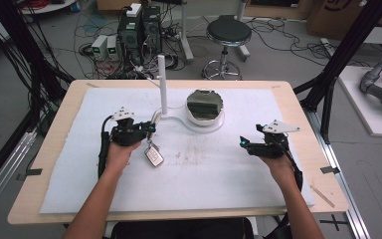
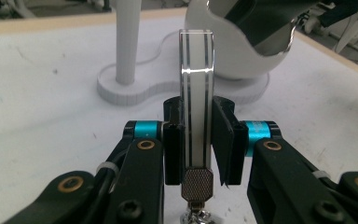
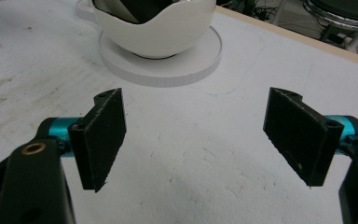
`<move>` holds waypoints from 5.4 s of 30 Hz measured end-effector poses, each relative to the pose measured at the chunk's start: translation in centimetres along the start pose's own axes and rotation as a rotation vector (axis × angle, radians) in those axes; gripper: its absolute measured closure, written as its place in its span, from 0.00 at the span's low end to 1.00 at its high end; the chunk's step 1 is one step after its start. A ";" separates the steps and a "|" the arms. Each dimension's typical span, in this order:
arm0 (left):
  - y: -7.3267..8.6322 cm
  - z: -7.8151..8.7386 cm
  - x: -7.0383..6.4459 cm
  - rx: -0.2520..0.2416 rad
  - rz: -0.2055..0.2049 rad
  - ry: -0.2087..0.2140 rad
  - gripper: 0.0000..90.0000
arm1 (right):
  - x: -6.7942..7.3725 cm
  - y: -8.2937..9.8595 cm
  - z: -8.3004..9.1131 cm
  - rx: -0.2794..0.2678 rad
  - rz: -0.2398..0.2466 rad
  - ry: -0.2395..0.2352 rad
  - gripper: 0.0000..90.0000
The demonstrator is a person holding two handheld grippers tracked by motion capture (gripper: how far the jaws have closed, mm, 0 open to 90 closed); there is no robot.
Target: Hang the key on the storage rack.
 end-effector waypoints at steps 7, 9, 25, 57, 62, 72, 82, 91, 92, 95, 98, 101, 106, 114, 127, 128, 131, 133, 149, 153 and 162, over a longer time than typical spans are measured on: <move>-2.9 1.4 -0.2 -0.093 -0.011 0.075 0.83 | 0.1 0.0 0.0 0.000 -0.005 -0.001 0.24; -3.7 1.6 -0.3 -0.105 -0.026 0.097 0.83 | 0.0 -0.1 0.0 -0.001 -0.006 0.001 0.24; -9.0 1.0 0.4 -0.161 0.030 0.231 0.83 | 0.1 -0.2 -0.1 -0.003 0.000 -0.004 0.24; -9.6 -1.5 2.4 -0.165 0.153 0.248 0.83 | 0.1 -0.1 -0.2 -0.001 -0.001 -0.016 0.24; -9.6 -1.8 2.5 -0.174 0.160 0.245 0.83 | 0.1 0.0 -0.2 0.002 0.003 -0.017 0.24; -9.4 -1.8 3.0 -0.155 0.153 0.177 0.77 | 0.1 0.0 -0.2 0.000 0.000 -0.017 0.24; -9.6 -1.4 3.2 -0.174 0.122 0.121 0.73 | 0.2 -0.1 -0.2 0.002 0.011 -0.021 0.24; -9.5 -1.8 2.4 -0.158 0.066 0.108 0.69 | 0.2 -0.1 -0.2 0.004 0.010 -0.019 0.24; -9.5 -1.9 2.3 -0.155 0.053 0.096 0.65 | 0.2 -0.1 -0.2 0.001 0.006 -0.017 0.24; -9.5 -2.2 1.9 -0.162 0.042 0.097 0.62 | 0.2 0.0 -0.3 0.005 0.012 -0.021 0.24; -9.6 -2.3 2.0 -0.165 0.029 0.072 0.63 | 0.2 0.0 -0.3 0.005 0.008 -0.020 0.24; -9.9 -2.3 2.2 -0.161 0.027 0.058 0.66 | 0.2 0.0 -0.3 0.006 0.008 -0.021 0.24; -11.2 -2.4 1.3 -0.169 -0.033 0.019 0.79 | 0.3 0.0 -0.4 0.010 0.013 -0.024 0.24; -11.0 -2.8 1.0 -0.136 -0.053 -0.037 0.77 | 0.2 0.1 -0.2 0.007 0.006 -0.025 0.24; -10.0 -2.8 1.2 -0.114 -0.108 -0.091 0.97 | 0.1 0.1 -0.2 0.008 0.010 -0.024 0.24; -10.1 -2.7 1.2 -0.117 -0.115 -0.091 0.97 | 0.2 0.1 -0.2 0.008 0.009 -0.024 0.24; -10.3 -2.6 0.9 -0.114 -0.118 -0.102 0.98 | 0.2 0.1 -0.2 0.008 0.009 -0.024 0.24; -10.6 -2.7 0.8 -0.098 -0.125 -0.126 0.98 | 0.2 0.1 -0.3 0.009 0.011 -0.023 0.24; -11.2 -3.6 0.7 0.006 -0.084 -0.213 0.98 | 0.2 0.1 -0.3 0.009 0.015 -0.031 0.24; -11.1 -3.7 0.7 -0.023 -0.072 -0.201 0.92 | 0.2 0.1 -0.3 0.009 0.012 -0.030 0.24; -10.2 -2.4 1.5 -0.088 -0.051 -0.167 0.64 | 0.2 0.0 -0.1 0.003 0.010 -0.026 0.24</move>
Point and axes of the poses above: each handheld gripper's, and its own axes: z roughly backward along the jaws, y roughly out of its underside, x roughly to its left, the point moved 5 cm from there along -z, roughly forward along the jaws, and after that the axes turned 3 degrees about z, right-handed, at the moved point
